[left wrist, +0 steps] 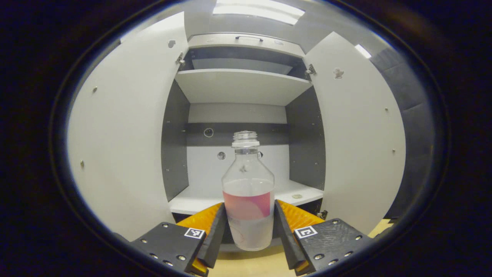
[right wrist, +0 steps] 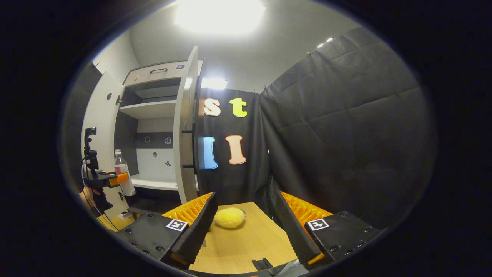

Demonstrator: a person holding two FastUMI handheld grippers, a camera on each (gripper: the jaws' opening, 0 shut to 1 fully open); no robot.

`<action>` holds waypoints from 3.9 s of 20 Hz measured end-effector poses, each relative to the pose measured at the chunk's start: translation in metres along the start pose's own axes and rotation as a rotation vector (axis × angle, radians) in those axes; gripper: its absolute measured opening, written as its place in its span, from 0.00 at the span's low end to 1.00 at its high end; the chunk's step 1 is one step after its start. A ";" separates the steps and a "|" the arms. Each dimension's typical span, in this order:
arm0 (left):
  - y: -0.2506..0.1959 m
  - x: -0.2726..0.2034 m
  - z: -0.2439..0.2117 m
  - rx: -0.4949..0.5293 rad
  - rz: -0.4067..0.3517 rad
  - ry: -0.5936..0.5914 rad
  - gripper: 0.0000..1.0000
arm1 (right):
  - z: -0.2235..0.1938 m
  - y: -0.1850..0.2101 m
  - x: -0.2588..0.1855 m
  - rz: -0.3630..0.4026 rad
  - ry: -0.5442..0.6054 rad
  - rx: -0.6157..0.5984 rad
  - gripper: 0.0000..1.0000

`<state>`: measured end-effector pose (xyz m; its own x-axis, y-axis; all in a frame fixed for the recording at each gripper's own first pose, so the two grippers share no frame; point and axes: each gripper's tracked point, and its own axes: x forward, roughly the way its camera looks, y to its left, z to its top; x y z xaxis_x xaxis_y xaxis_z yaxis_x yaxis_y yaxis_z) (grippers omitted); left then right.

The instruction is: Grasp the bottle in the cabinet with the left hand and place it on the coaster, then close the right door with the right hand and the left door with the left hand.

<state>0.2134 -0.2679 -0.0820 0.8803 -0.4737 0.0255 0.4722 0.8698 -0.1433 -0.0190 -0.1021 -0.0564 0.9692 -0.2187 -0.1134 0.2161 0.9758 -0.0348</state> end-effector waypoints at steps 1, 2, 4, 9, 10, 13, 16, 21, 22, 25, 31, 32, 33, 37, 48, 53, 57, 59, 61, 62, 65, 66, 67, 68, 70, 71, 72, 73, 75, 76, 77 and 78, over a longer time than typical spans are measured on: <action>-0.002 -0.007 -0.007 -0.005 -0.001 0.001 0.70 | -0.001 0.000 -0.002 0.010 0.006 -0.004 0.97; -0.005 -0.014 -0.013 -0.008 -0.003 0.005 0.69 | -0.003 0.001 -0.003 0.019 0.010 -0.008 0.96; -0.009 -0.026 -0.026 -0.019 -0.006 0.015 0.70 | -0.005 0.002 -0.007 0.036 0.014 -0.015 0.96; -0.019 -0.059 -0.058 -0.061 -0.013 0.036 0.70 | -0.011 0.006 -0.012 0.076 0.032 -0.025 0.96; -0.020 -0.065 -0.065 -0.058 -0.011 0.044 0.69 | -0.014 0.006 -0.013 0.083 0.037 -0.027 0.96; -0.024 -0.084 -0.087 -0.044 -0.006 0.069 0.69 | -0.015 0.012 -0.014 0.102 0.039 -0.032 0.96; -0.025 -0.098 -0.105 -0.044 0.005 0.070 0.69 | -0.018 0.017 -0.015 0.118 0.041 -0.042 0.96; -0.037 -0.117 -0.153 -0.062 -0.013 0.136 0.70 | -0.026 0.026 -0.016 0.137 0.058 -0.059 0.94; -0.039 -0.120 -0.161 -0.068 -0.013 0.148 0.69 | -0.026 0.028 -0.015 0.142 0.060 -0.064 0.94; -0.041 -0.127 -0.189 -0.083 -0.008 0.195 0.70 | -0.028 0.034 -0.012 0.155 0.068 -0.079 0.94; -0.045 -0.136 -0.232 -0.080 -0.006 0.252 0.69 | -0.034 0.043 -0.007 0.169 0.085 -0.090 0.94; -0.044 -0.139 -0.240 -0.081 0.000 0.263 0.70 | -0.035 0.045 -0.007 0.171 0.090 -0.093 0.94; -0.044 -0.140 -0.248 -0.084 0.008 0.275 0.69 | -0.036 0.046 -0.008 0.175 0.093 -0.096 0.94; -0.048 -0.148 -0.273 -0.097 0.019 0.307 0.70 | -0.036 0.053 -0.006 0.193 0.102 -0.107 0.97; -0.059 -0.165 -0.293 -0.060 0.027 0.350 0.71 | -0.040 0.062 -0.007 0.224 0.112 -0.092 0.97; -0.061 -0.173 -0.280 -0.024 0.066 0.360 0.98 | -0.041 0.058 -0.006 0.226 0.109 -0.065 0.97; -0.058 -0.175 -0.240 -0.024 0.089 0.325 0.91 | -0.036 0.050 -0.001 0.224 0.091 -0.037 0.97; -0.054 -0.182 -0.213 -0.011 0.107 0.301 0.91 | -0.030 0.047 0.006 0.226 0.081 -0.012 0.97; -0.046 -0.188 -0.185 0.010 0.135 0.272 0.91 | -0.024 0.045 0.016 0.222 0.066 0.001 0.97; -0.042 -0.191 -0.172 0.015 0.148 0.262 0.91 | -0.020 0.043 0.022 0.216 0.059 0.005 0.97; -0.030 -0.205 -0.139 0.017 0.180 0.237 0.91 | -0.008 0.041 0.041 0.204 0.037 0.024 0.94; -0.024 -0.209 -0.128 0.022 0.190 0.226 0.91 | -0.004 0.040 0.047 0.199 0.027 0.027 0.94; -0.016 -0.212 -0.117 0.031 0.204 0.218 0.92 | 0.002 0.040 0.055 0.192 0.019 0.026 0.94; -0.008 -0.216 -0.108 0.041 0.219 0.210 0.91 | 0.007 0.039 0.063 0.184 0.011 0.026 0.94; 0.009 -0.223 -0.088 0.044 0.253 0.191 0.91 | 0.019 0.039 0.078 0.164 -0.007 0.031 0.96; 0.018 -0.226 -0.080 0.039 0.270 0.184 0.98 | 0.026 0.040 0.086 0.149 -0.020 0.033 0.97; 0.027 -0.229 -0.072 0.036 0.287 0.177 0.98 | 0.032 0.040 0.094 0.131 -0.033 0.036 0.97; 0.032 -0.242 -0.074 0.033 0.301 0.167 0.98 | 0.038 0.042 0.102 0.115 -0.043 0.041 0.97; 0.051 -0.247 -0.062 0.048 0.326 0.140 0.98 | 0.048 0.052 0.114 0.094 -0.062 0.043 0.96; 0.062 -0.250 -0.056 0.060 0.339 0.129 0.98 | 0.052 0.057 0.120 0.082 -0.069 0.033 0.96; 0.072 -0.251 -0.051 0.071 0.352 0.120 0.98 | 0.056 0.061 0.126 0.068 -0.076 0.019 0.94; 0.082 -0.253 -0.049 0.078 0.366 0.121 0.98 | 0.059 0.064 0.131 0.051 -0.083 0.003 0.97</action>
<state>0.0276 -0.0832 -0.1485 0.9815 -0.1395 -0.1310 0.1346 0.9899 -0.0457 0.1283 -0.0676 -0.0150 0.9854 -0.1674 -0.0328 0.1665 0.9856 -0.0284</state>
